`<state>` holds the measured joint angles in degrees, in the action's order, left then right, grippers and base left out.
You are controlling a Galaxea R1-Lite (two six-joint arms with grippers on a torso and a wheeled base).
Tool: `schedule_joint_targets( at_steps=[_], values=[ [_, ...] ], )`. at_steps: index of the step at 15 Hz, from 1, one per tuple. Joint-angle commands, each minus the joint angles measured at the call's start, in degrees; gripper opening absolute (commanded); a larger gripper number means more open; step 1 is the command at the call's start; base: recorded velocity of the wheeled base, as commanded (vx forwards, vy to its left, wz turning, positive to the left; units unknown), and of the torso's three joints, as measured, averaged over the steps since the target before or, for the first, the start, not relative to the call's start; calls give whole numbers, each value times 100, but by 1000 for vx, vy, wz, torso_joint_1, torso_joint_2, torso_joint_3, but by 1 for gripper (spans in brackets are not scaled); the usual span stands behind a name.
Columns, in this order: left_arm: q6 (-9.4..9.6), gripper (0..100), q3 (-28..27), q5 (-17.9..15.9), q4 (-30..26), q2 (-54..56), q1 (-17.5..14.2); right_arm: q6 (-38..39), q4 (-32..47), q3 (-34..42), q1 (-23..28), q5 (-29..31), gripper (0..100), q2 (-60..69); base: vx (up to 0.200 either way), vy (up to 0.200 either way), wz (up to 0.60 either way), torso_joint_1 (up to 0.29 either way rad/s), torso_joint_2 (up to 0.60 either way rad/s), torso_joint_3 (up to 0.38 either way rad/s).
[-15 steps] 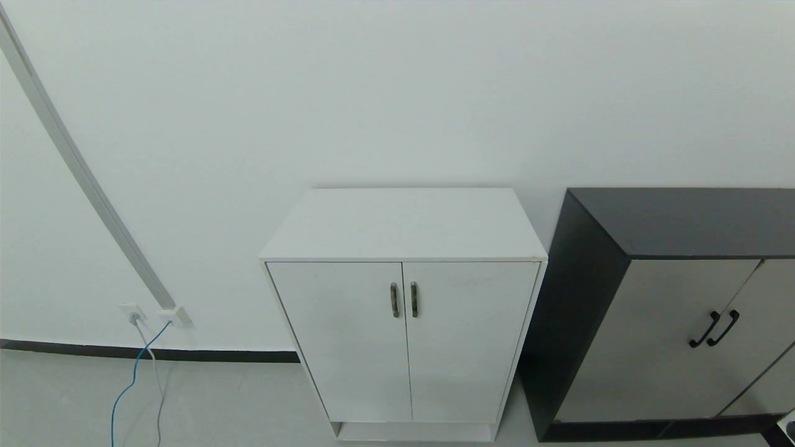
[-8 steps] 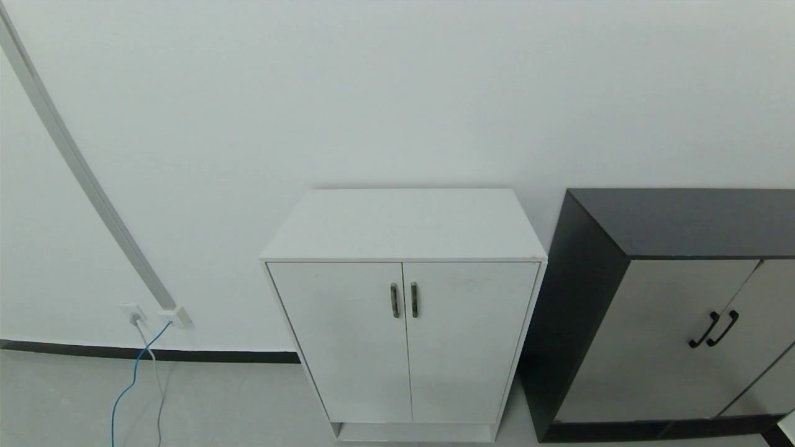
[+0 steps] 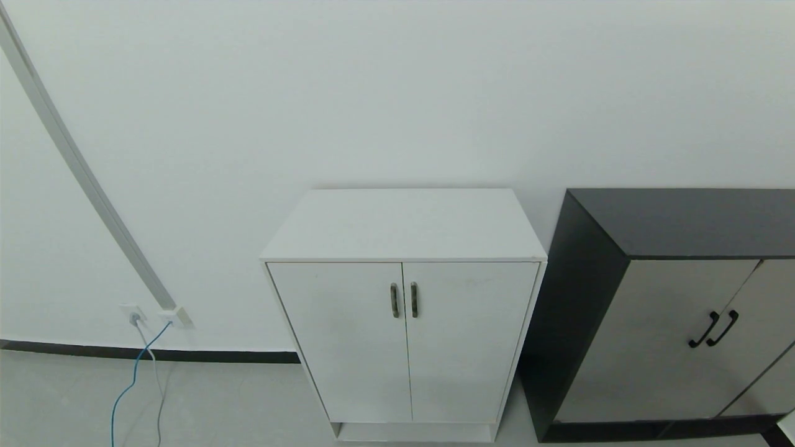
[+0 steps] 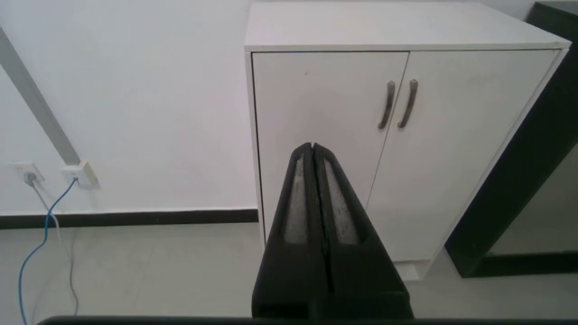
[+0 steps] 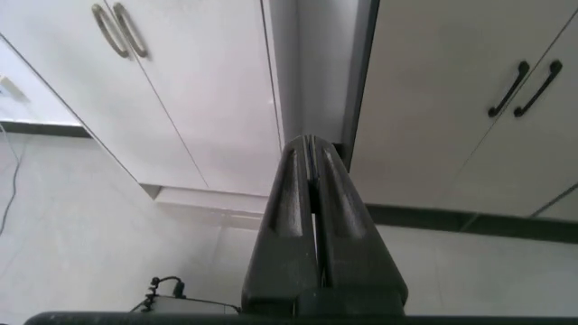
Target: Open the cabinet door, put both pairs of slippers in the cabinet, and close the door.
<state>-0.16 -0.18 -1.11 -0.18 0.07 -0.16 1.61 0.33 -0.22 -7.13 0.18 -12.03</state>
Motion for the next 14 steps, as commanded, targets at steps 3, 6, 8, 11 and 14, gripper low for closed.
schedule_joint_targets(
  at_steps=[3, 6, 8, 11, 14],
  values=[
    [-2, 0, 1, 5, 1, -7, -2, 6, 2, 4, 256, 17, 0, 140, 0, 0, 0, 0, 0, 0],
    [-11, 0, 1, 5, 1, -7, -2, -3, 2, 4, 432, 17, 0, 377, 0, 0, 0, 0, 0, 0],
    [-2, 0, 1, 5, 1, -7, -2, -3, 2, 4, 441, 17, 0, 570, 0, 0, 0, 0, 0, 0],
    [-11, 0, 1, 5, 1, -7, -2, -3, 2, 4, 616, 17, 0, 869, 0, 0, 0, 0, 0, 0],
    [-2, 0, 1, -3, 1, -7, -2, 24, -7, 13, 696, 17, 0, 1194, 0, 0, 0, 0, 0, 0]
  ],
)
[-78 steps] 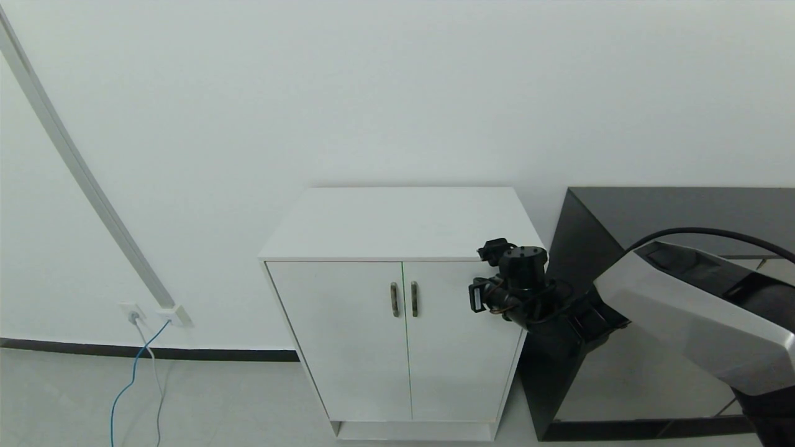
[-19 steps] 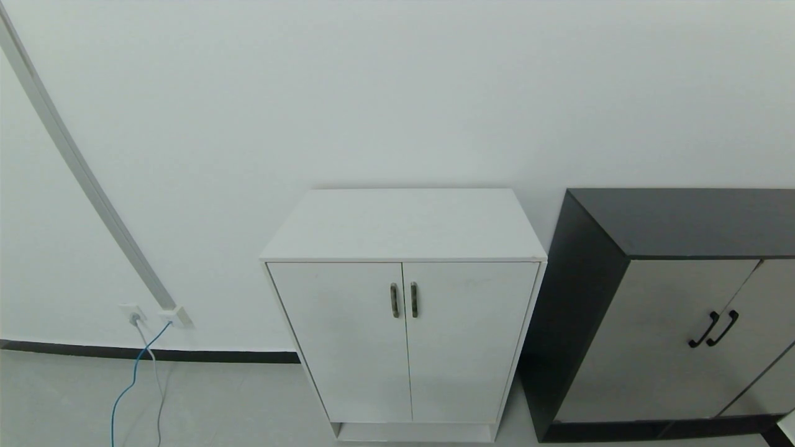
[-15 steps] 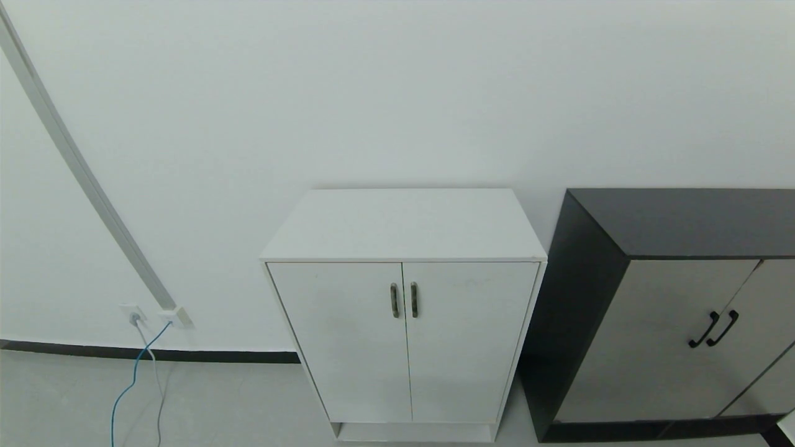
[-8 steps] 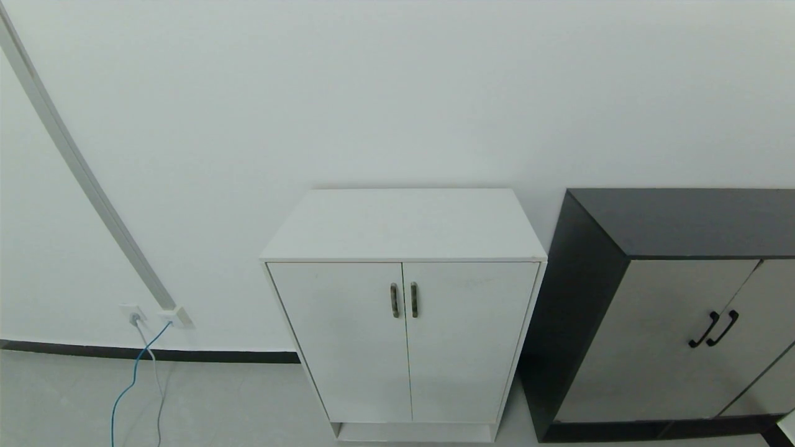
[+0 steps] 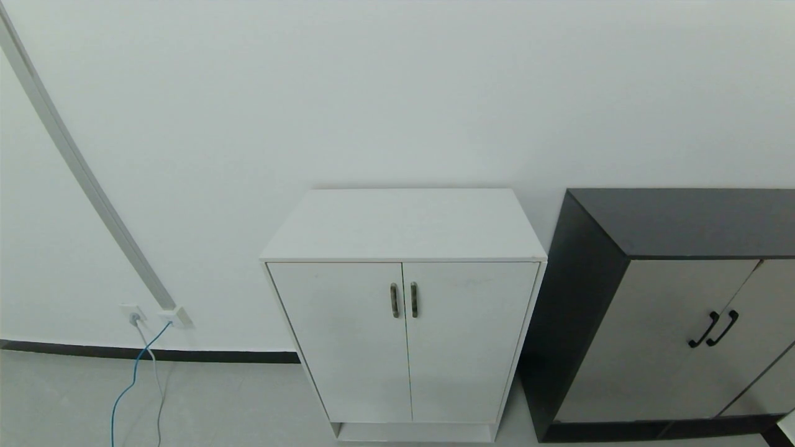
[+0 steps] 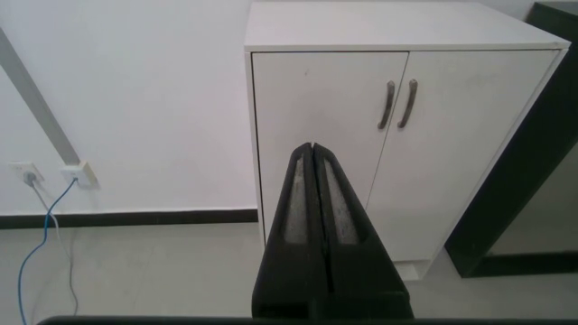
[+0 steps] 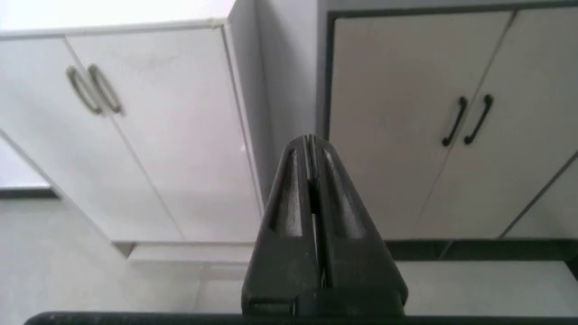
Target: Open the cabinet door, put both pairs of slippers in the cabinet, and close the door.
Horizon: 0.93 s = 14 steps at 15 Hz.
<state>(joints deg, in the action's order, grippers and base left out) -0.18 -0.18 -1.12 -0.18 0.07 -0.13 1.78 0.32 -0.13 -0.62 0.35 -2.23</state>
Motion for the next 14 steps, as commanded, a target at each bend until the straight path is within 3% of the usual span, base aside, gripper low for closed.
schedule_joint_targets(
  at_steps=[1, 14],
  values=[
    [1, 0, 1, -2, 1, -7, -4, 42, -32, 13, 45, 9, 0, 214, 0, 0, 0, 0, 0, 0],
    [9, 0, 1, -2, 1, -7, -4, 209, -58, 13, 53, 79, 0, 214, 0, 0, 0, 0, 0, 0]
  ],
)
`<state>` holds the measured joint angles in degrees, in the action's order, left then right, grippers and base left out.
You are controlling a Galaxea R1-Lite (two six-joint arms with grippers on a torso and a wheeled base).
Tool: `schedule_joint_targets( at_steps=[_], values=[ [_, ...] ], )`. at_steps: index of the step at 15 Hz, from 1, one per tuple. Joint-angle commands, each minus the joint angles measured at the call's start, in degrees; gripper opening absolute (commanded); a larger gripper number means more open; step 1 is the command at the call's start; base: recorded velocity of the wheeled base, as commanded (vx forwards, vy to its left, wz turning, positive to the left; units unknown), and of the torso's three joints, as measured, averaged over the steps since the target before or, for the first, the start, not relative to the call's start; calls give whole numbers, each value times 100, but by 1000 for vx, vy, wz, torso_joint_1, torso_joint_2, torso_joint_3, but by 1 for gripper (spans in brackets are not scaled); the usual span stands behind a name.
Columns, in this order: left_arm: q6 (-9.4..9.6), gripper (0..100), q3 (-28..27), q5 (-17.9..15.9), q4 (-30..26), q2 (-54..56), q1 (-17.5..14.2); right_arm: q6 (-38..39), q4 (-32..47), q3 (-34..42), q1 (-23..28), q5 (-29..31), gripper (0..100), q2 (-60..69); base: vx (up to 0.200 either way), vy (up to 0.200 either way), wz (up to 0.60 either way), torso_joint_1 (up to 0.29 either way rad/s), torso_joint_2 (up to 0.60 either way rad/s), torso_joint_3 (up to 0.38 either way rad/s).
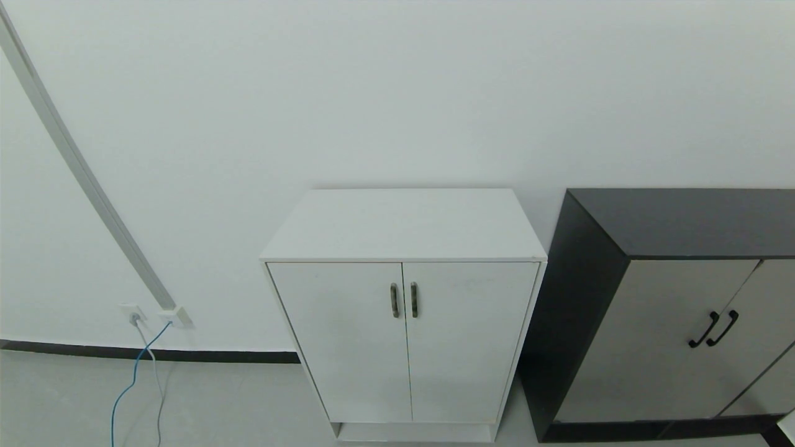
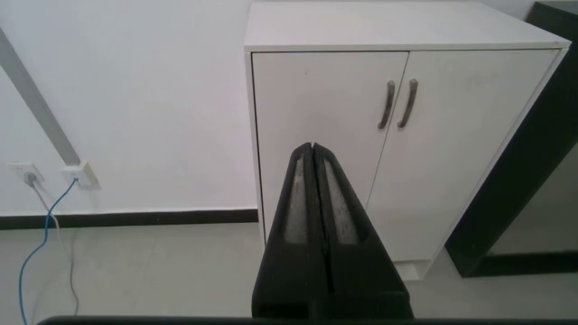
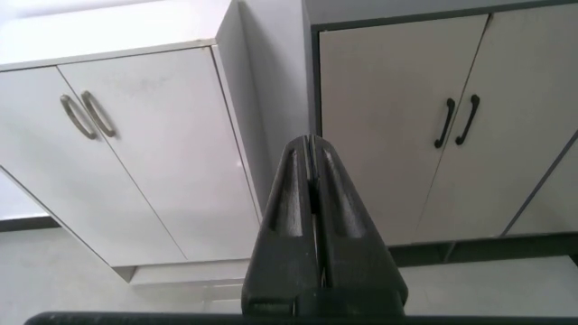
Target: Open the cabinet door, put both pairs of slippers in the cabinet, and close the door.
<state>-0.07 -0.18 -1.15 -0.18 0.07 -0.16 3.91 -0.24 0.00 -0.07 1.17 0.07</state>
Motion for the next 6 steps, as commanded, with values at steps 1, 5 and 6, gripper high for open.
schedule_joint_targets(
  at_steps=[1, 5, 6],
  values=[
    [-1, 0, 1, 0, 1, -7, -2, -5, -2, 0, -1, -3, 0, -16, 0, 0, 0, 0, 0, 0],
    [-1, 0, 1, 0, 1, -7, -2, -5, -2, 0, -1, -3, 0, -7, 0, 0, 0, 0, 0, 0],
    [-1, 0, 1, 0, 1, -7, -2, -13, -2, 0, -1, -3, 0, -16, 0, 0, 0, 0, 0, 0]
  ],
)
